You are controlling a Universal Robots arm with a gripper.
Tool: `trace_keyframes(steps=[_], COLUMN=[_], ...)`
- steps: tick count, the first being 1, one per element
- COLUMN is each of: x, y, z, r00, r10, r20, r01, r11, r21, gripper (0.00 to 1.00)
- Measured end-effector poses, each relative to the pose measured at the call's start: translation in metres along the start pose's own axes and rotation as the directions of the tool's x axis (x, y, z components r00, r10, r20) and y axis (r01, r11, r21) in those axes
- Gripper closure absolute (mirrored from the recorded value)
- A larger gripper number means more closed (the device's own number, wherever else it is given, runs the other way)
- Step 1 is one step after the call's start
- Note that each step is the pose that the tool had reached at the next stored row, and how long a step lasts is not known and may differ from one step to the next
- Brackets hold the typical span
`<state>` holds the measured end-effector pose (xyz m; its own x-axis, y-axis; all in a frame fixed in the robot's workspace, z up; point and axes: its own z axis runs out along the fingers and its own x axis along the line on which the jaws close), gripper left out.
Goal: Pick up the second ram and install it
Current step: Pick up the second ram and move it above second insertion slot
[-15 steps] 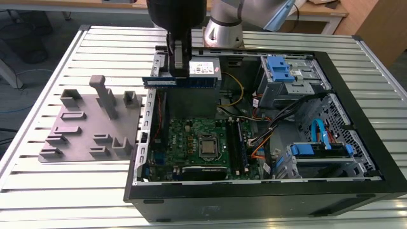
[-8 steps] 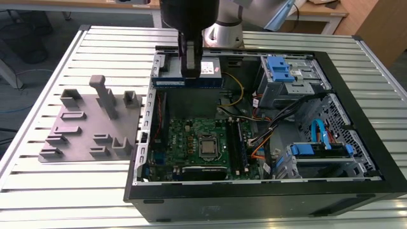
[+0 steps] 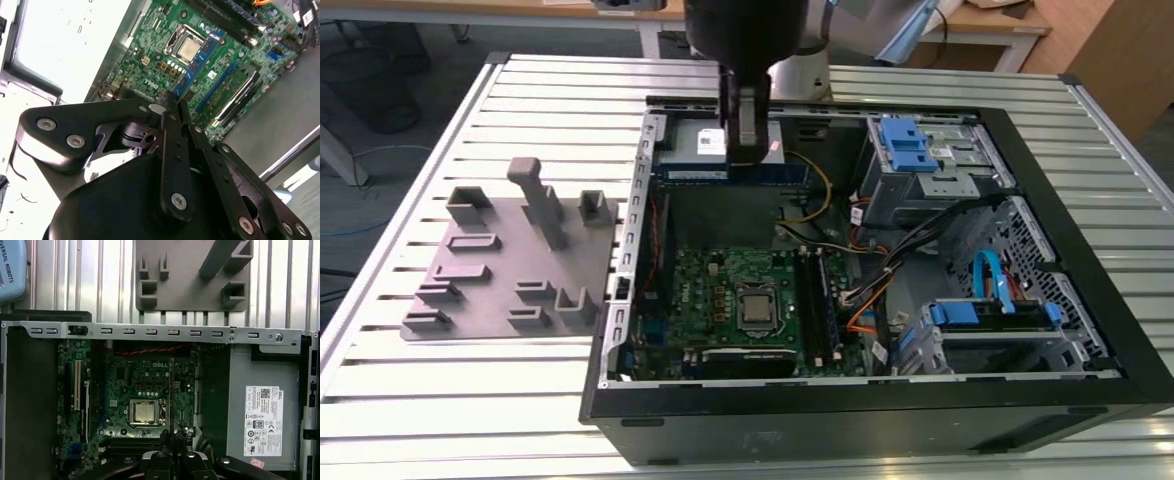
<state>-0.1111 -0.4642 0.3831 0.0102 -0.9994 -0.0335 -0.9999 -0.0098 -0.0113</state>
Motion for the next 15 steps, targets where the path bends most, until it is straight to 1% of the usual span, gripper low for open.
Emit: trace_keyframes(steps=[8, 15], x=[0.0, -0.0003], y=[-0.0172, -0.0354], z=[0.0006, 0.0013], r00=[1.0, 1.0], r10=[0.0, 0.0], r20=[0.0, 0.0], r01=[0.0, 0.0], r11=[1.0, 1.0], r21=[-0.0011, -0.0028], gripper=[0.86, 0.86])
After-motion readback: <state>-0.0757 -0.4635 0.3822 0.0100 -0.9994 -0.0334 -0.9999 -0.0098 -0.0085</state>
